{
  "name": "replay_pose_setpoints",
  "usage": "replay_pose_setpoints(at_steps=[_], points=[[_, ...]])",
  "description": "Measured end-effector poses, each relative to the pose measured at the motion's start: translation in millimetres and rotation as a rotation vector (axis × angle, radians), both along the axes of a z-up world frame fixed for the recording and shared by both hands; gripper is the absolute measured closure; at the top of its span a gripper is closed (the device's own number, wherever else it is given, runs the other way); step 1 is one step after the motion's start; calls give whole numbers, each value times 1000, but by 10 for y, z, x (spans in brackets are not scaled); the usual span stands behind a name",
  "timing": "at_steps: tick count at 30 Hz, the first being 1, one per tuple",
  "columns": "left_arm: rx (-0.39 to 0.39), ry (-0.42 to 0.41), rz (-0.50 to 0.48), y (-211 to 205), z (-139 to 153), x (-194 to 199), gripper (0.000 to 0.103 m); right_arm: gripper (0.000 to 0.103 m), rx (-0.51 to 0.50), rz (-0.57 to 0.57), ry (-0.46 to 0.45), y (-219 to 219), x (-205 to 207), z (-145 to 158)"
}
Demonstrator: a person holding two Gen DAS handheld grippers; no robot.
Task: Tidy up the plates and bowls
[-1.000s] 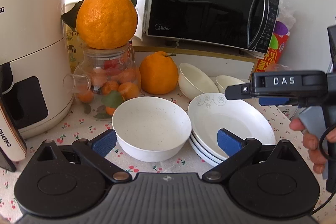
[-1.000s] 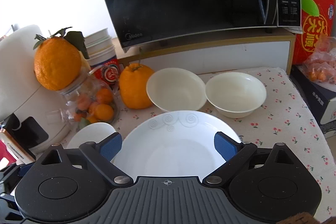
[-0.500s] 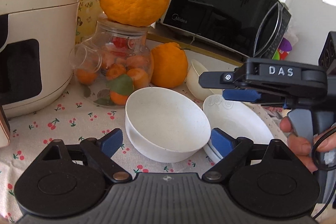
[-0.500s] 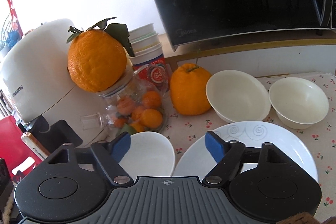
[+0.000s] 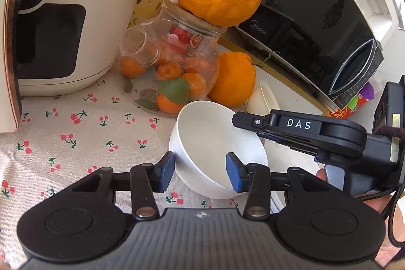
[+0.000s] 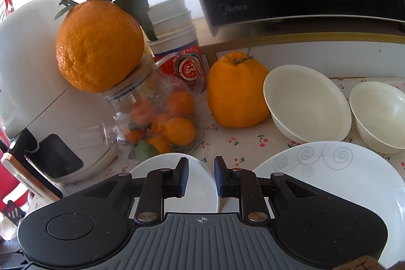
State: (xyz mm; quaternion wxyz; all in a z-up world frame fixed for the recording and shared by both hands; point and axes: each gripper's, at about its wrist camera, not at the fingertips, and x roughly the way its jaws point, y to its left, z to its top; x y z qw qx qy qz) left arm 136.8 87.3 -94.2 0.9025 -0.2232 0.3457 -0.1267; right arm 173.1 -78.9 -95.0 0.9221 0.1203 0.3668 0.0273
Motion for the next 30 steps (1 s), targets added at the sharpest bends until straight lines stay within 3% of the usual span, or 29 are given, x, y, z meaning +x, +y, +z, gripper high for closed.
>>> replay_pose_setpoints(at_steps=[7, 19, 30], points=[[-4, 35, 32, 65, -19, 5, 80, 89, -26, 6, 27, 17, 12, -64], [11, 84, 45, 128, 160, -201, 80, 89, 5, 4, 30, 117, -153, 138], [54, 138, 20, 203, 246, -500, 80, 89, 35, 21, 120, 288, -369, 180]])
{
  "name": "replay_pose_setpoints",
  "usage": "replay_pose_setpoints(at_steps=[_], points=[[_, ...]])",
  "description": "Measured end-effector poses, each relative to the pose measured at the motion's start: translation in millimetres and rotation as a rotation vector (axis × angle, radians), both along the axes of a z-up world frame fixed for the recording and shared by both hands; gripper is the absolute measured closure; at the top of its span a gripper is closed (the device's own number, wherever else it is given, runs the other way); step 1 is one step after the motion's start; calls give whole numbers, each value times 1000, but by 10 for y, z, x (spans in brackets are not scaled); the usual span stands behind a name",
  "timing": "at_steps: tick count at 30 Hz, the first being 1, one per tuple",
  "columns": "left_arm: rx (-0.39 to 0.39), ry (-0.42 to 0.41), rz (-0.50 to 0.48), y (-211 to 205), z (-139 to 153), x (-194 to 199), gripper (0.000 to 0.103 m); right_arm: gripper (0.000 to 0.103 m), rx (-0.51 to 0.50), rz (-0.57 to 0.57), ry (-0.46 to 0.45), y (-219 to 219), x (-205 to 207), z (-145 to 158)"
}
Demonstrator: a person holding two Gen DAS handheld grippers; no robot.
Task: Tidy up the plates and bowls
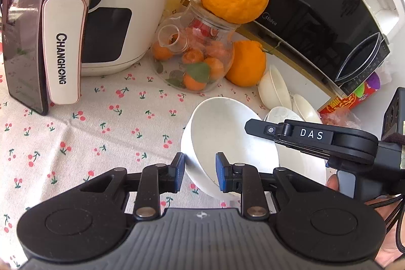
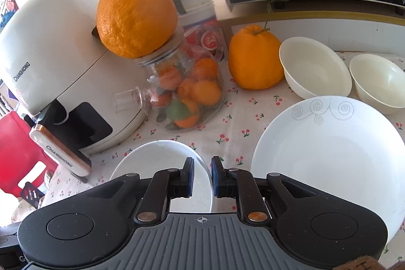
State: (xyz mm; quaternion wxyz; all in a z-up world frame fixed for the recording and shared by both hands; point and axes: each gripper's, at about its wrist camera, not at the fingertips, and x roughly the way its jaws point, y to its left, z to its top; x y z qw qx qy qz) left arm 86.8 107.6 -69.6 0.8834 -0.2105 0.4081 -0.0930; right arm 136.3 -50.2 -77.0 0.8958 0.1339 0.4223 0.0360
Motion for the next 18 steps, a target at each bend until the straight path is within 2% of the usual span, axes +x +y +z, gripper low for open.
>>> replay_pose_setpoints(at_steps=[7, 18], points=[[17, 31, -17, 19, -4, -111, 80, 88, -22, 3, 61, 82, -151, -15], [48, 84, -40, -16, -53, -127, 80, 88, -36, 6, 97, 124, -219, -106]])
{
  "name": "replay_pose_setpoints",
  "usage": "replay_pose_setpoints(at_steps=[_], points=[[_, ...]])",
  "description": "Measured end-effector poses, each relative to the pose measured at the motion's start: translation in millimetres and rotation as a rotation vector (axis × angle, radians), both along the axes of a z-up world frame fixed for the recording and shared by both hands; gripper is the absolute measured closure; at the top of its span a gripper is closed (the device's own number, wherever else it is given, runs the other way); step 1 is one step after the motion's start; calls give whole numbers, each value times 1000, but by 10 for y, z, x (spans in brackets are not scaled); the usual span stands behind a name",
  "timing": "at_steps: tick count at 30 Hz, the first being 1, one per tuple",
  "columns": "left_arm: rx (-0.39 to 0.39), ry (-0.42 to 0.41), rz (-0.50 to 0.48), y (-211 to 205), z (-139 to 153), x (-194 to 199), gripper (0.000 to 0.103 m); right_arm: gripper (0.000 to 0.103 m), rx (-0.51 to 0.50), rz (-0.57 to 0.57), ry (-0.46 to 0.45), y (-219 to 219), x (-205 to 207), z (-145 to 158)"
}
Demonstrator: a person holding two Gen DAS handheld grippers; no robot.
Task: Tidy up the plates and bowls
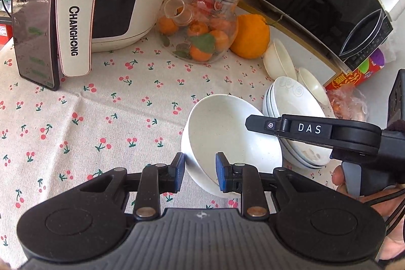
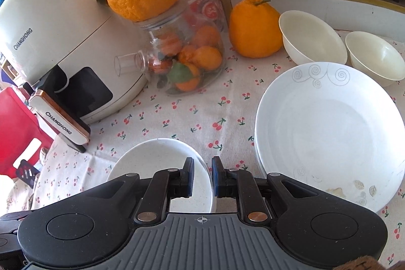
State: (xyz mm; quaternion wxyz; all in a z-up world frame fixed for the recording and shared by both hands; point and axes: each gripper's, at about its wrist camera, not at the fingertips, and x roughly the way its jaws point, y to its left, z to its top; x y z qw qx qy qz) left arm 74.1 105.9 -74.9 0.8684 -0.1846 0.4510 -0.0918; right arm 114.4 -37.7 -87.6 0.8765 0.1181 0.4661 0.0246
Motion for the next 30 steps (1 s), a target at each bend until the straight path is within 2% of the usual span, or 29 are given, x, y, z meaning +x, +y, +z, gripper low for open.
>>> replay_pose_setpoints(at_steps=[11, 17, 18, 30], points=[[29, 0, -18, -35, -13, 19, 78, 85, -4, 5, 26, 4, 26, -57], [44, 2, -22, -40, -10, 36, 73, 84, 6, 4, 24, -2, 35, -45], [49, -1, -22, -40, -4, 40, 69, 83, 13, 3, 22, -12, 36, -37], [77, -61, -9, -126, 174, 128, 43, 54, 94, -54, -49, -269, 44, 147]])
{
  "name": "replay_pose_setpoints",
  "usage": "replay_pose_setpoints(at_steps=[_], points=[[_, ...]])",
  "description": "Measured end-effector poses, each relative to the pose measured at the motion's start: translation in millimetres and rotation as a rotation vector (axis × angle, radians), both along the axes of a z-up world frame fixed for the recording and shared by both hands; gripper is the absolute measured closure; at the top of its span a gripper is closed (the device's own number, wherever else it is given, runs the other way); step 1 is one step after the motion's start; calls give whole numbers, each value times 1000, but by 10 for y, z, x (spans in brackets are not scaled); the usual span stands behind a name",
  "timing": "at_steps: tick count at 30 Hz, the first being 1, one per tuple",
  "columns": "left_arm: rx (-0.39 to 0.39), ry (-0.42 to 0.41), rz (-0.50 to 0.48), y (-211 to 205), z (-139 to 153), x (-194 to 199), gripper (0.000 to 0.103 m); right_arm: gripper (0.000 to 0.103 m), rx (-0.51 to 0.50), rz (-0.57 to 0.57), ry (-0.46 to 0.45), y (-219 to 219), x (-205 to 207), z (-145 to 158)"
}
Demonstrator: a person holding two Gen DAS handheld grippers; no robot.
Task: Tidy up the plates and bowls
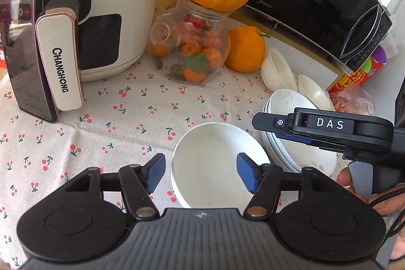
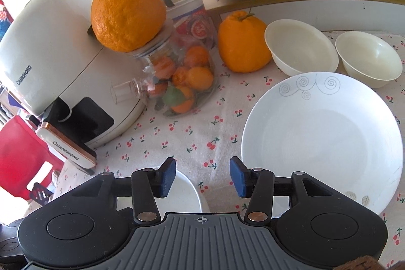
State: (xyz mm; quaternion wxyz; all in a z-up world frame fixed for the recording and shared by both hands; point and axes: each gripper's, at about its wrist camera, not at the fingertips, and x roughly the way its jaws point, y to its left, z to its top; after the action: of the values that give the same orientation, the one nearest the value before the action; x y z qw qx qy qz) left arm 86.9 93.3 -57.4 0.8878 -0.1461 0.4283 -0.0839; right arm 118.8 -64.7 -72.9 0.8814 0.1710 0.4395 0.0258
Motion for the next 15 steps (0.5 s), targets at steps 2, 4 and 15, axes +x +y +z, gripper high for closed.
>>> replay_pose_setpoints(at_steps=[2, 4, 15], points=[[0, -5, 0, -42, 19, 33, 40, 51, 11, -13, -11, -84, 0, 34], [6, -15, 1, -94, 37, 64, 35, 46, 19, -33, -21, -177, -6, 67], [14, -74, 24, -437, 111, 352, 21, 29, 50, -165, -83, -863, -117, 206]])
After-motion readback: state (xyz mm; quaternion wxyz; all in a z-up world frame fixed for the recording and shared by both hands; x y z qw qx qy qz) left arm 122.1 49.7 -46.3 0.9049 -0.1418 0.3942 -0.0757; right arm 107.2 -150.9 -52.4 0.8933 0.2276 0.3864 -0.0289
